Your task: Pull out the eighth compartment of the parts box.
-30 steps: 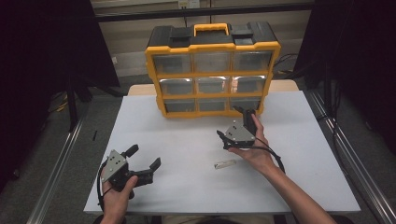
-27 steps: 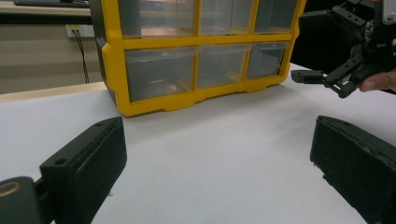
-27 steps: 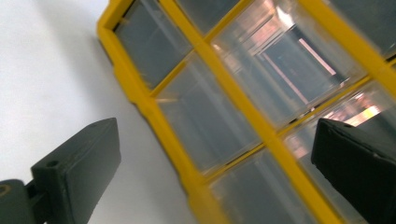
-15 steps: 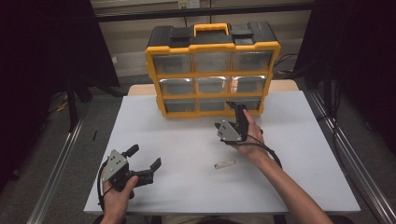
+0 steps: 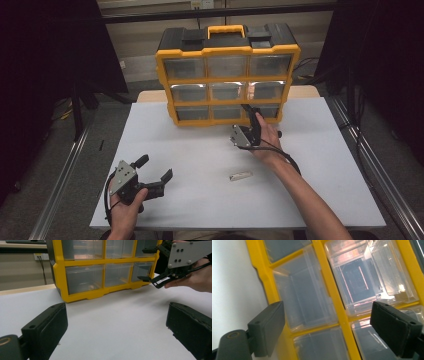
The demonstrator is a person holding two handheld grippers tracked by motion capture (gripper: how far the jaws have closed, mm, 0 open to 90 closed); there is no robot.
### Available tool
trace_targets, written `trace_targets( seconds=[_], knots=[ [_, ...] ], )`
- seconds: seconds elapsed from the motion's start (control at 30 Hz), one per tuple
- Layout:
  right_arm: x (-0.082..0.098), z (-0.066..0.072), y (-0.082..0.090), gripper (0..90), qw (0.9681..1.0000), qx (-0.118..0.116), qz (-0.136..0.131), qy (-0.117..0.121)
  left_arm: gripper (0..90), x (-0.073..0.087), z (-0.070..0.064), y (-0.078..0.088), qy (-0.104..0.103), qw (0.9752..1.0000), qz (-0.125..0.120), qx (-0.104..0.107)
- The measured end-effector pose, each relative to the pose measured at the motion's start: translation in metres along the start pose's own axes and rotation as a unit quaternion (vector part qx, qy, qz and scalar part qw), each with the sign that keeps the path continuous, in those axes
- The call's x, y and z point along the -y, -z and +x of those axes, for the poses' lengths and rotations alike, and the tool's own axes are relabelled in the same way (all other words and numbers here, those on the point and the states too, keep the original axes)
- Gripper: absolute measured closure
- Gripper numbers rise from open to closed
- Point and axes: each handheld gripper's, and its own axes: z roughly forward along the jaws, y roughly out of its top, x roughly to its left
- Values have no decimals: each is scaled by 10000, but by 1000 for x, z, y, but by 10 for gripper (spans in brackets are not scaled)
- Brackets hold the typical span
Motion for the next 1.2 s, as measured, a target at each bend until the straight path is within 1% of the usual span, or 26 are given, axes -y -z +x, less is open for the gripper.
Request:
trace_targets(
  seconds=[0.07,0.1,0.17,0.2,0.23,0.27,0.3,0.43,0.47,0.5,0.53,0.57,0.6,0.63,0.67,0.73,0.77,0.8,0.83,0.87,0.9,0.97,1.0,1.03,1.13,1.2],
  knots=[
    [2,0,-3,148,10000,67,41,-21,39,0,1,0,-31,10000,16,1],
    [3,1,-4,158,9999,91,82,-84,39,0,0,0,-17,10000,16,-5],
    [5,0,-8,189,9998,153,87,76,39,0,0,0,-18,10000,19,2],
    [5,0,-8,189,9998,153,87,76,39,0,0,0,-19,10000,30,-2],
    [9,2,-12,244,9997,150,176,85,39,0,1,-1,-16,10000,48,25],
    [10,2,-14,242,9997,144,196,76,38,0,1,-1,-16,10000,48,25],
    [11,4,-15,248,9995,221,243,-32,39,1,1,-1,-23,10000,31,30],
    [12,4,-19,299,9991,280,304,79,39,1,1,-1,-10,10000,45,58],
    [11,2,-21,316,9988,271,285,292,38,1,1,-1,6,10000,35,56],
    [11,3,-22,323,9989,271,302,231,38,1,1,-1,13,10000,31,64],
    [10,2,-23,331,9985,265,305,362,39,1,1,-1,6,10000,31,50],
    [10,1,-24,363,9983,307,309,380,39,1,1,-1,6,10000,31,70],
    [10,3,-25,381,9985,299,349,300,39,1,1,-1,6,10000,31,70],
    [10,3,-26,385,9985,286,353,306,38,1,1,-1,3,10000,27,67],
    [10,3,-26,395,9981,271,361,428,39,1,1,-1,4,10000,27,78],
    [11,5,-28,438,9977,248,399,483,38,1,1,-1,-16,10000,32,44],
    [11,5,-29,439,9977,217,410,493,39,1,0,-2,32,10000,45,26],
    [12,5,-30,463,9975,241,416,526,39,2,0,-2,-1,10000,65,46],
    [13,7,-31,502,9978,211,459,423,38,2,0,-2,-18,9999,86,47],
    [13,6,-32,506,9976,211,468,475,39,2,0,-2,-46,9999,98,38],
    [14,9,-32,523,9975,231,514,423,39,3,-1,-3,13,9999,90,83],
    [15,10,-34,537,9970,229,523,518,39,3,0,-3,-22,9999,102,84],
    [14,9,-35,542,9966,239,504,604,39,3,0,-4,13,9999,97,104],
    [14,11,-35,546,9967,295,555,520,39,3,0,-3,13,9999,95,84],
    [14,11,-35,555,9959,277,552,654,39,3,0,-3,8,9999,75,76],
    [15,12,-35,574,9954,331,563,694,39,3,-1,-3,20,9999,84,87]
  ],
)
